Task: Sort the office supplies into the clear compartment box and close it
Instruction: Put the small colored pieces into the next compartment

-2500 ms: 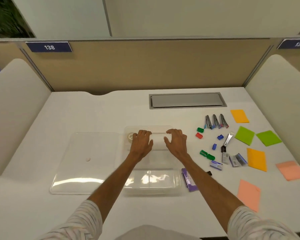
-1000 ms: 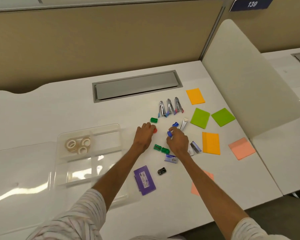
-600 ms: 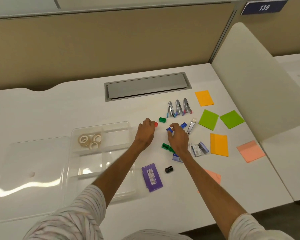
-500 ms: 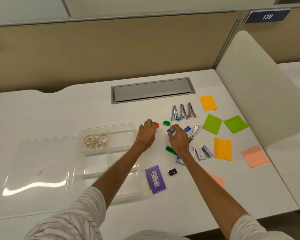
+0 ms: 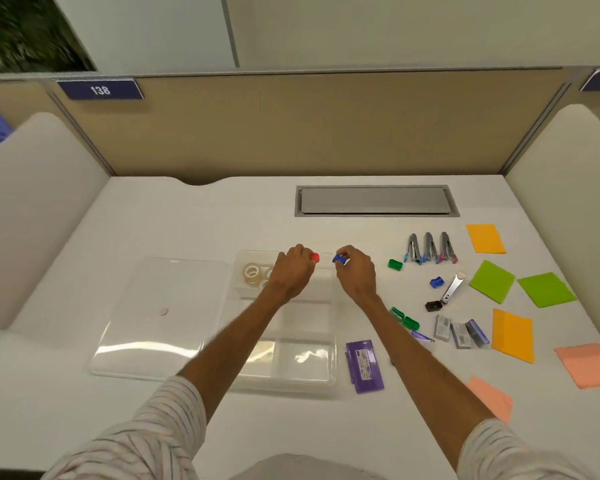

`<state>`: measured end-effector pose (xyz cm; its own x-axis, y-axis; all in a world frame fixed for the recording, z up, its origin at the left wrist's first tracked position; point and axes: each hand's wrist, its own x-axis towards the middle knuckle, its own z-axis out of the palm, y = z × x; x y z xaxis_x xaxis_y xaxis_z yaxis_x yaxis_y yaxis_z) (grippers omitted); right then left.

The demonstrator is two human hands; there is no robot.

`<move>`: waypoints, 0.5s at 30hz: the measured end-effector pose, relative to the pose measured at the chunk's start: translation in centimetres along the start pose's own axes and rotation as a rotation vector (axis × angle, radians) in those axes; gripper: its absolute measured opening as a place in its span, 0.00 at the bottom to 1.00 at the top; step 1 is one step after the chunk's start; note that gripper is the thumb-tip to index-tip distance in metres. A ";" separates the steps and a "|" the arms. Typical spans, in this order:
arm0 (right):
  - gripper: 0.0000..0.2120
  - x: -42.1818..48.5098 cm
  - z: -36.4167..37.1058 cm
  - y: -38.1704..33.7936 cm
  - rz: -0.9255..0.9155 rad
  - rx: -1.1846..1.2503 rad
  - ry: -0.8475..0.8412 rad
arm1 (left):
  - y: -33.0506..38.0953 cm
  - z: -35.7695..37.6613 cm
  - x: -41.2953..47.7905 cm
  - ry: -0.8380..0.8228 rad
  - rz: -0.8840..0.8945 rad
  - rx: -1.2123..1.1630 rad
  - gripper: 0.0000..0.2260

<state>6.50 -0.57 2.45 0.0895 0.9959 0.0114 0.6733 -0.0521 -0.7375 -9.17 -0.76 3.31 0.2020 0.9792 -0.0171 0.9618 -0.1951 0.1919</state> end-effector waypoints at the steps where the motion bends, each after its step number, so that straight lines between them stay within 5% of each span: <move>1: 0.09 0.0 0.6 -0.6 -0.009 0.003 -0.010 | -0.9 -0.1 -0.3 -0.007 -0.011 0.006 0.14; 15: 0.11 0.9 4.5 -2.6 0.038 -0.008 -0.097 | -4.7 0.4 -0.7 0.009 -0.106 -0.017 0.17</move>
<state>1.56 0.80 1.31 0.0438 0.9956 -0.0826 0.6768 -0.0904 -0.7306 -13.81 -0.53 2.07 0.0971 0.9948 -0.0292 0.9745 -0.0891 0.2059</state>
